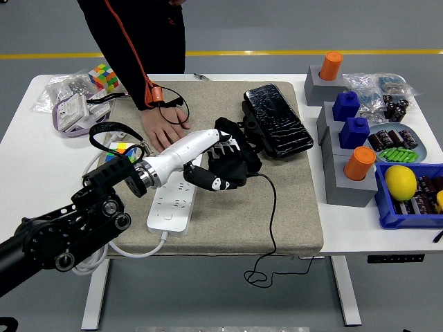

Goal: Pull the plug out and thorw away

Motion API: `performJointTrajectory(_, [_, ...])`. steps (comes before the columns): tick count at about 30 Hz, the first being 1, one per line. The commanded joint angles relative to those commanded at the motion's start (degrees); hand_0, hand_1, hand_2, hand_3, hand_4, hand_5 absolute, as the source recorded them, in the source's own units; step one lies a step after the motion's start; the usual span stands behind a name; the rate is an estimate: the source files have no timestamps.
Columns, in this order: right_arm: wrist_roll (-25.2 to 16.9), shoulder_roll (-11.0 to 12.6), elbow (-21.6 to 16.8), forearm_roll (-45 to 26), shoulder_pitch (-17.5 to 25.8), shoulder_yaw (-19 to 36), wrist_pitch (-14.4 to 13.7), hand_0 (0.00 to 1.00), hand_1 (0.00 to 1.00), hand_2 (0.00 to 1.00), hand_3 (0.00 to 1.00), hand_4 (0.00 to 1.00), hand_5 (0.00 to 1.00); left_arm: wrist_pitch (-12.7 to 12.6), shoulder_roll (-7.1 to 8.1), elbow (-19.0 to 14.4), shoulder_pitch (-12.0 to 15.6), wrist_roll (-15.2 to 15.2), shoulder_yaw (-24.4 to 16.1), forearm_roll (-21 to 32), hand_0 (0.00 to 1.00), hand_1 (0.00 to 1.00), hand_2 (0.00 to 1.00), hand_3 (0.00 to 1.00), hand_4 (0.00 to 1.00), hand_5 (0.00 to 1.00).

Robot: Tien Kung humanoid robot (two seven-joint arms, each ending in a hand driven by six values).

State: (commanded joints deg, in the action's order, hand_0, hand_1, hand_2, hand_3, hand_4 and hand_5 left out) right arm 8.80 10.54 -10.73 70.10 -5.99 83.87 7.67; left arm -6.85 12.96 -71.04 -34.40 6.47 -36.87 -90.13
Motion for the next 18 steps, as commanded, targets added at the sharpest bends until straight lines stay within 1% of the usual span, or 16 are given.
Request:
performJointTrajectory(3, [0.0,0.0,0.1,-0.1,0.1,-0.1,0.0,0.635,0.676,0.684,0.597,0.997,0.472,-1.2,-1.01,1.9,-1.4,0.5,3.2,1.7,0.279,0.334,0.410,0.533,0.665,0.002])
performJointTrajectory(6, [0.0,0.1,0.1,-0.1,0.1,-0.3,0.0,0.635,0.675,0.683,0.597,0.997,0.472,-1.3,-2.01,4.7,-3.0,0.7,6.7,2.5,0.288,0.344,0.419,0.539,0.671,0.002])
performJointTrajectory(9, [0.0,0.1,0.1,-0.2,0.0,-0.4,0.0,0.635,0.675,0.683,0.597,0.997,0.472,-1.6,-2.75,7.4,-3.7,0.8,9.0,2.6,0.288,0.344,0.419,0.539,0.671,0.002])
performJointTrajectory(10, [0.0,0.1,0.1,-0.3,0.0,-0.5,0.0,0.635,0.675,0.683,0.597,0.997,0.472,-1.7,-2.90,8.3,-3.8,0.9,9.5,2.6,0.288,0.344,0.419,0.539,0.671,0.002])
performJointTrajectory(11, [0.0,0.1,0.1,-0.3,0.0,-0.5,0.0,0.640,0.675,0.683,0.597,0.997,0.472,-1.8,-2.99,8.8,-3.9,1.0,9.8,2.6,0.316,0.373,0.443,0.550,0.684,0.002])
performJointTrajectory(14, [0.1,0.2,0.2,-0.3,0.1,-0.6,0.1,0.640,0.675,0.683,0.597,0.997,0.472,-2.4,-3.21,10.2,-4.2,1.4,10.7,2.6,0.316,0.373,0.443,0.550,0.684,0.002])
performJointTrajectory(16, [0.1,0.2,0.2,-0.3,0.1,-0.7,0.1,0.640,0.675,0.683,0.597,0.997,0.472,-2.6,-3.48,11.0,-4.4,1.2,10.8,2.7,0.316,0.373,0.443,0.550,0.684,0.002])
performJointTrajectory(17, [0.1,0.2,0.2,-0.3,0.1,-0.7,0.1,0.638,0.675,0.683,0.597,0.997,0.471,-2.8,-3.59,11.3,-4.5,1.1,10.8,2.8,0.394,0.440,0.488,0.550,0.784,0.002])
performJointTrajectory(18, [0.1,0.2,0.2,-0.3,0.1,-0.7,0.1,0.638,0.675,0.683,0.597,0.997,0.471,-3.2,-3.76,11.8,-4.6,1.3,11.0,2.9,0.394,0.440,0.488,0.550,0.784,0.002])
